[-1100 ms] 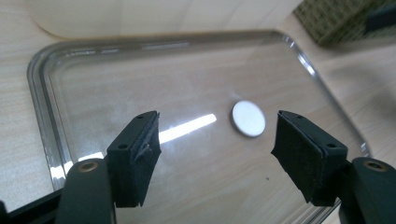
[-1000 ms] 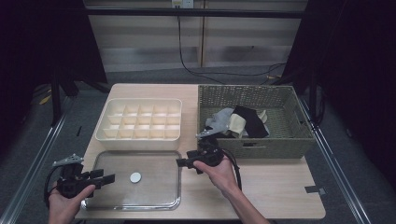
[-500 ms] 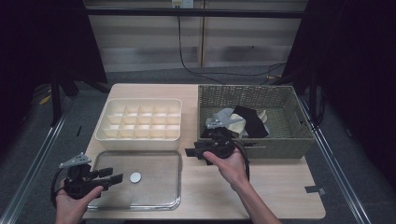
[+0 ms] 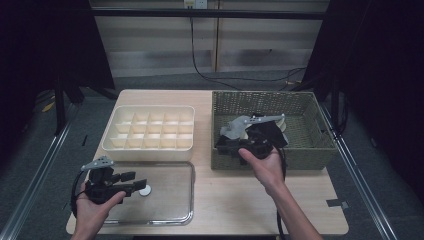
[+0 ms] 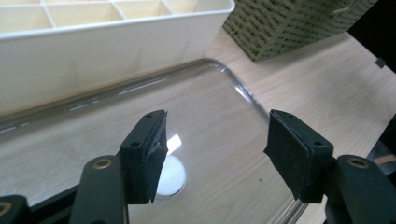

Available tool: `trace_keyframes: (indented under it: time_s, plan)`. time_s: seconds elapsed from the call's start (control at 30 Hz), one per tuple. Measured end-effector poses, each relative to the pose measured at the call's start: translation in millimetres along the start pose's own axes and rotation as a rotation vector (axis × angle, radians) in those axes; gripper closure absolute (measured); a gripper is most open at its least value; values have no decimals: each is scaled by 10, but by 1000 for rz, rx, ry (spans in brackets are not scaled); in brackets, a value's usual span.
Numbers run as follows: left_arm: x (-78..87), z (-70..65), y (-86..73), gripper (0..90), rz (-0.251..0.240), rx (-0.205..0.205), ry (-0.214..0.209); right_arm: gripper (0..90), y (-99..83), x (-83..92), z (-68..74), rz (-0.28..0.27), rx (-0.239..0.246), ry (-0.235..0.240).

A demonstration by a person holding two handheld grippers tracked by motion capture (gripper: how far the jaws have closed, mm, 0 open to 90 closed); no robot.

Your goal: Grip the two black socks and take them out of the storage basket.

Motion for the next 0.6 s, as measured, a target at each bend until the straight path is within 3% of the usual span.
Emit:
trace_keyframes:
  time_s: [0.13,0.4,0.5,0.6]
  plan:
    - [-57,-52,11,365,30,-21,-10,497,37,143,-78,-19,-5,-23]
    - [-182,-126,66,356,19,-1,-21,507,-15,289,-295,-33,-31,-52]
    - [-228,-177,112,356,21,-34,-56,508,-18,343,-371,-35,-27,-80]
    - [-293,-237,91,358,59,-70,-82,511,-15,393,-460,-35,-37,-95]
Point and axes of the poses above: each handheld gripper's, and its own axes: x roughly backward along the jaws, y roughly out of its top, z roughly to its left, the point moved 2 cm from there along -x, roughly forward along the jaws, and after that the axes turned 7 degrees about -x, right-handed, at the moved point
